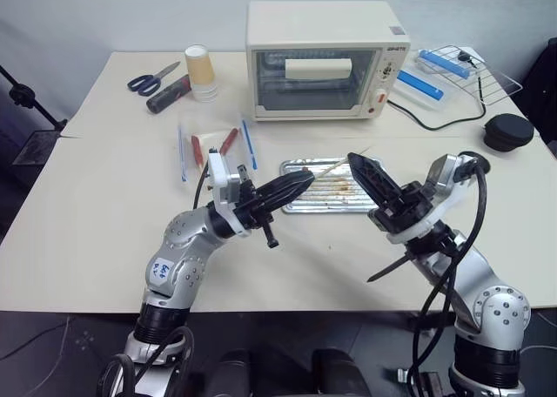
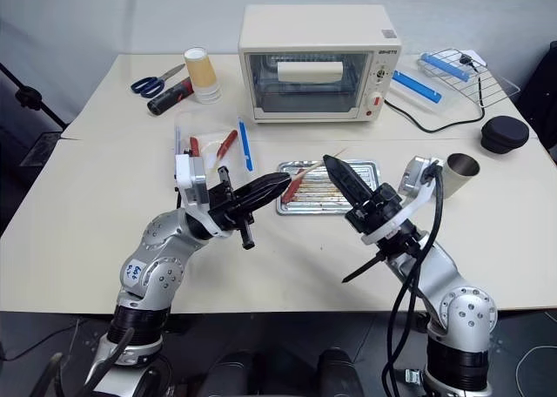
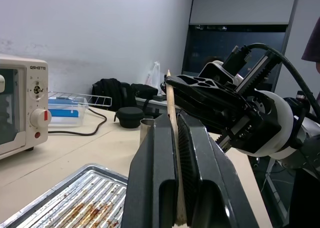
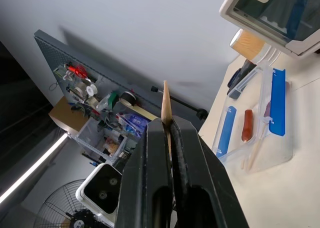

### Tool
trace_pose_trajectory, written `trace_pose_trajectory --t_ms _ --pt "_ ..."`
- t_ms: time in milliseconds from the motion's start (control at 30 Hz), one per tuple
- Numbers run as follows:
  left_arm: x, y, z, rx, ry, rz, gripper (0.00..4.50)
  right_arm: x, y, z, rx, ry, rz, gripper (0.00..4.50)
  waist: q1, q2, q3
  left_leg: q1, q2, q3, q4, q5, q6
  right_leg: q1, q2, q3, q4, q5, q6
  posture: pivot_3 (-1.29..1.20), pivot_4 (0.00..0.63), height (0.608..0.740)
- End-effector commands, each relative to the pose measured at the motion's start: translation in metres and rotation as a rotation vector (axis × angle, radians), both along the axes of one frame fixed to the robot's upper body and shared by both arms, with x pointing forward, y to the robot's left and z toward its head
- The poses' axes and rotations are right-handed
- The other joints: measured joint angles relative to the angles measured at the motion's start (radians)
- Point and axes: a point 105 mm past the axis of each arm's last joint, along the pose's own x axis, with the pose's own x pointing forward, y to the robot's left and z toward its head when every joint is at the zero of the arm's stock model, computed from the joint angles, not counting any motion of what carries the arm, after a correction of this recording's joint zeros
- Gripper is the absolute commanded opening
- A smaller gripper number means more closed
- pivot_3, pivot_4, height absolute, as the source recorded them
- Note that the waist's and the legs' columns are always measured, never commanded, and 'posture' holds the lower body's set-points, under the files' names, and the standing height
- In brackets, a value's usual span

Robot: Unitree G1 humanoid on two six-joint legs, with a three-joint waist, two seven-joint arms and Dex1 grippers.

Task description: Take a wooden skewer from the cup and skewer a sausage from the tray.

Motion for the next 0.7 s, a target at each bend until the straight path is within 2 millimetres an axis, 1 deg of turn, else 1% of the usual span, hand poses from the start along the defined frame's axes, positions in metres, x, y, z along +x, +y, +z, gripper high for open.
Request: trace_pose_trajectory --t_ms 33,67,133,200,267,333,367,400,433,467,500,533,567,633,700 --pt "0.0 0.004 0.008 -0.025 -0.02 0.022 0.0 -0.009 0.0 0.009 0.005 -0.031 0.034 1.05 0.0 0.0 0.0 0.0 0.0 0.0 0.0 0.0 0.0 0.0 0.0 0.0 0.0 0.0 0.0 0.0 0.15 0.74" --pt "0.0 0.006 0.008 -0.024 -0.017 0.022 0.0 -0.01 -0.002 0.008 -0.022 -0.036 0.031 1.29 0.0 0.0 0.0 0.0 0.0 0.0 0.0 0.0 0.0 0.0 0.0 0.0 0.0 0.0 0.0 0.0 0.15 0.74" --pt "0.001 0.011 0.008 -0.008 -0.015 0.03 0.0 -0.011 -0.008 0.002 -0.101 -0.041 0.021 1.97 0.0 0.0 0.0 0.0 0.0 0.0 0.0 0.0 0.0 0.0 0.0 0.0 0.0 0.0 0.0 0.0 0.15 0.74" --pt "0.004 0.024 0.007 0.007 -0.01 0.066 0.0 -0.016 -0.019 -0.012 -0.257 -0.046 0.004 2.55 0.001 0.0 0.0 0.0 0.0 0.0 0.0 0.0 0.001 0.0 0.0 0.0 -0.001 0.0 0.0 0.0 0.15 0.74" --pt "0.006 0.043 0.004 0.029 -0.005 0.123 0.0 -0.019 -0.037 -0.032 -0.469 -0.057 -0.049 3.16 0.005 0.0 0.0 0.0 0.0 0.0 0.0 -0.001 0.002 0.001 0.0 0.0 -0.002 0.0 0.0 0.0 0.15 0.74" --pt "0.006 0.065 -0.001 0.063 0.008 0.194 0.0 -0.022 -0.059 -0.055 -0.716 -0.114 -0.123 3.78 0.005 0.0 0.0 0.0 0.0 0.0 -0.001 -0.002 0.003 0.001 0.0 0.0 -0.002 0.0 0.0 0.0 0.15 0.74" --pt "0.006 0.072 -0.003 0.073 0.013 0.214 0.0 -0.025 -0.066 -0.061 -0.793 -0.14 -0.132 4.08 0.004 0.0 0.0 0.0 -0.001 0.001 -0.001 -0.002 0.003 0.001 0.0 -0.001 -0.003 0.0 0.0 0.0 0.15 0.74" --pt "0.005 0.084 -0.006 0.087 0.02 0.252 0.0 -0.029 -0.076 -0.074 -0.906 -0.165 -0.131 4.39 0.002 0.0 0.0 0.0 0.0 0.001 -0.001 -0.002 0.003 0.001 0.0 0.0 -0.003 0.0 0.001 0.0 0.15 0.74" --pt "0.004 0.097 -0.009 0.094 0.034 0.294 0.0 -0.031 -0.088 -0.086 -1.011 -0.188 -0.139 4.46 0.002 0.0 0.0 0.0 0.0 0.002 -0.001 -0.002 0.003 0.001 0.0 0.0 -0.005 0.001 0.001 0.0 0.15 0.74" --pt "0.002 0.115 -0.012 0.097 0.058 0.355 0.0 -0.036 -0.099 -0.1 -1.123 -0.212 -0.114 4.46 0.002 -0.001 0.0 0.001 -0.001 0.003 -0.001 -0.002 0.004 0.001 -0.001 0.0 -0.006 0.001 0.001 0.0 0.15 0.74" --pt "0.0 0.128 -0.015 0.098 0.077 0.401 0.0 -0.039 -0.105 -0.108 -1.199 -0.246 -0.096 4.46 0.001 -0.002 0.001 0.001 0.0 0.003 -0.001 -0.002 0.004 0.003 0.0 0.0 -0.007 0.001 0.001 0.0 0.15 0.74" --pt "-0.001 0.137 -0.016 0.099 0.09 0.437 0.0 -0.04 -0.107 -0.112 -1.219 -0.251 -0.071 4.46 0.0 -0.002 0.001 0.002 0.0 0.003 -0.001 -0.002 0.004 0.003 0.0 0.0 -0.007 0.001 0.001 0.0 0.15 0.74" --pt "-0.003 0.144 -0.018 0.099 0.1 0.465 0.0 -0.04 -0.107 -0.114 -1.215 -0.239 -0.047 4.46 0.0 -0.003 0.002 0.002 0.0 0.004 -0.001 -0.002 0.004 0.003 0.0 0.0 -0.007 0.001 0.002 0.0 0.15 0.74" --pt "-0.006 0.155 -0.02 0.09 0.122 0.513 0.0 -0.027 -0.1 -0.104 -1.168 -0.26 -0.078 4.46 -0.003 -0.003 0.002 0.003 0.001 0.004 -0.001 -0.002 0.003 0.003 0.0 0.0 -0.006 0.001 0.002 0.0 0.15 0.74" --pt "-0.008 0.162 -0.021 0.075 0.144 0.54 0.0 -0.013 -0.086 -0.094 -1.146 -0.3 -0.089 4.46 0.0 -0.003 0.002 0.004 0.001 0.004 0.0 -0.001 0.002 0.003 -0.001 0.0 -0.005 0.002 0.002 0.0 0.15 0.74"
